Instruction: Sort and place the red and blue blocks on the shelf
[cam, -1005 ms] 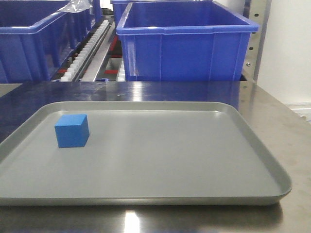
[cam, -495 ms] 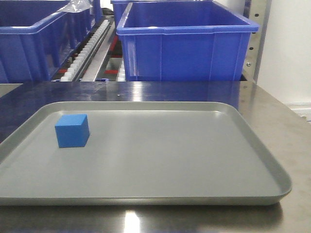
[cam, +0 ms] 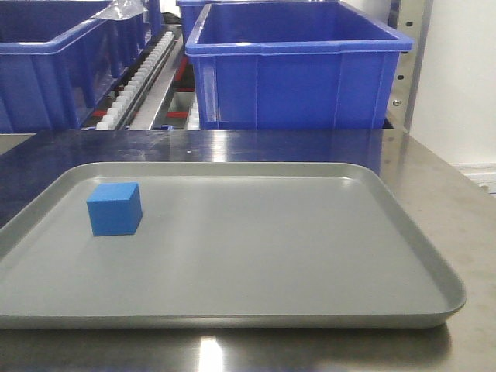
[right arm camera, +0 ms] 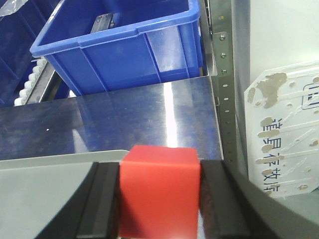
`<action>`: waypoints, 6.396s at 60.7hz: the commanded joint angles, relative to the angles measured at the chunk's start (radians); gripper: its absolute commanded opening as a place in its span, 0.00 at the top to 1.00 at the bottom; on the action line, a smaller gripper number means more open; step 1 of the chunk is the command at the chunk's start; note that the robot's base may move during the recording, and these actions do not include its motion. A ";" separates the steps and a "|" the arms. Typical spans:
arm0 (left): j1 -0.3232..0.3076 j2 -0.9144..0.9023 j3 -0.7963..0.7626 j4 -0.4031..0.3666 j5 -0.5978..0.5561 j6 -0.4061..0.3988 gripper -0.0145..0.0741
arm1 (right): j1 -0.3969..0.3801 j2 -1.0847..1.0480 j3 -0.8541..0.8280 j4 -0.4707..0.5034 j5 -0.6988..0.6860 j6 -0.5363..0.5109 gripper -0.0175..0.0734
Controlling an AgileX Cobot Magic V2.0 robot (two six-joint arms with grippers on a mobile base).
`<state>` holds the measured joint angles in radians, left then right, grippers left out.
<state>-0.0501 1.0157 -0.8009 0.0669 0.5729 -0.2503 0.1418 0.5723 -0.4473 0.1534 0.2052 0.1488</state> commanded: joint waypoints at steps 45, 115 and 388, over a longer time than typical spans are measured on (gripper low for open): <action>-0.418 0.372 -0.278 -0.171 0.022 0.003 0.21 | -0.004 -0.002 -0.027 -0.003 -0.092 -0.009 0.75; -0.491 0.555 -0.291 -0.162 0.010 -0.163 0.26 | -0.004 -0.002 -0.027 -0.003 -0.092 -0.009 0.75; -0.113 -0.683 0.416 0.183 -0.159 -0.158 0.69 | -0.004 -0.002 -0.027 -0.003 -0.092 -0.009 0.75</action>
<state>-0.1615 0.3296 -0.3578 0.2414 0.4913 -0.4048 0.1418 0.5723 -0.4473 0.1534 0.2052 0.1488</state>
